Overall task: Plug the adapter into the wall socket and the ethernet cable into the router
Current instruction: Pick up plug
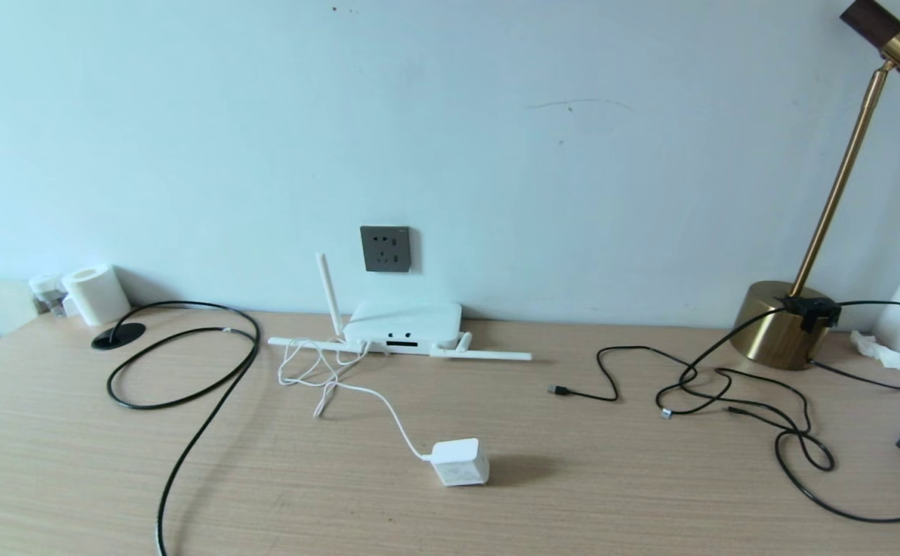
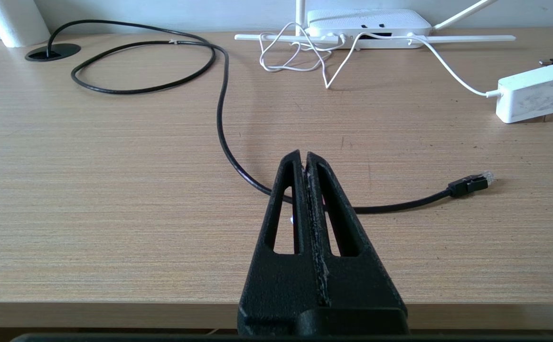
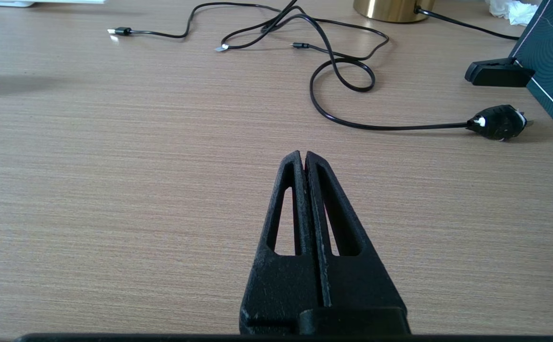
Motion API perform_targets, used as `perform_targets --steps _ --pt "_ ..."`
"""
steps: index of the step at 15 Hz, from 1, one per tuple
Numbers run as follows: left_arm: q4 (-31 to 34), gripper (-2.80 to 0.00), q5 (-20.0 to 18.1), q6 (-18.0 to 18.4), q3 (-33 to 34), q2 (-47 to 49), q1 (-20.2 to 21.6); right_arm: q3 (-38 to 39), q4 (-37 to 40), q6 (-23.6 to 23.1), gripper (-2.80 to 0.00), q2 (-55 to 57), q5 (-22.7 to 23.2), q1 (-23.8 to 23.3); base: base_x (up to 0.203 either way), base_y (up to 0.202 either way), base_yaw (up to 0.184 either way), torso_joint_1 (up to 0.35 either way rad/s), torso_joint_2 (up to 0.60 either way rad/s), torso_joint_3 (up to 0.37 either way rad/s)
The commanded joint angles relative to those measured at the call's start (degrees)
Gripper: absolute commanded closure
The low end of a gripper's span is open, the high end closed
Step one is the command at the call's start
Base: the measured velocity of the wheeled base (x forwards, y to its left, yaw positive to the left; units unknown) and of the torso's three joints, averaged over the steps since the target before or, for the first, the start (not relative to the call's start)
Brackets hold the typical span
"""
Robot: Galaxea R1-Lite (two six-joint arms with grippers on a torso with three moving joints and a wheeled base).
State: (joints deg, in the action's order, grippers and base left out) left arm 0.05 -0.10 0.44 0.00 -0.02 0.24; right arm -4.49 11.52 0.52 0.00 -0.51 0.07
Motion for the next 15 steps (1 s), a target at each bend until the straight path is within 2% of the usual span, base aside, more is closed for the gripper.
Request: perform_targets --steps 1,15 --pt "0.04 0.0 0.01 -0.08 0.0 0.03 0.02 0.0 0.08 0.01 0.0 0.09 -0.02 0.01 0.0 0.0 0.0 0.0 0.0 0.0" --pt "-0.05 0.0 0.1 -0.97 0.0 0.02 0.02 -0.08 0.08 0.1 0.0 0.09 -0.1 0.01 0.0 0.0 0.0 0.0 0.0 0.0"
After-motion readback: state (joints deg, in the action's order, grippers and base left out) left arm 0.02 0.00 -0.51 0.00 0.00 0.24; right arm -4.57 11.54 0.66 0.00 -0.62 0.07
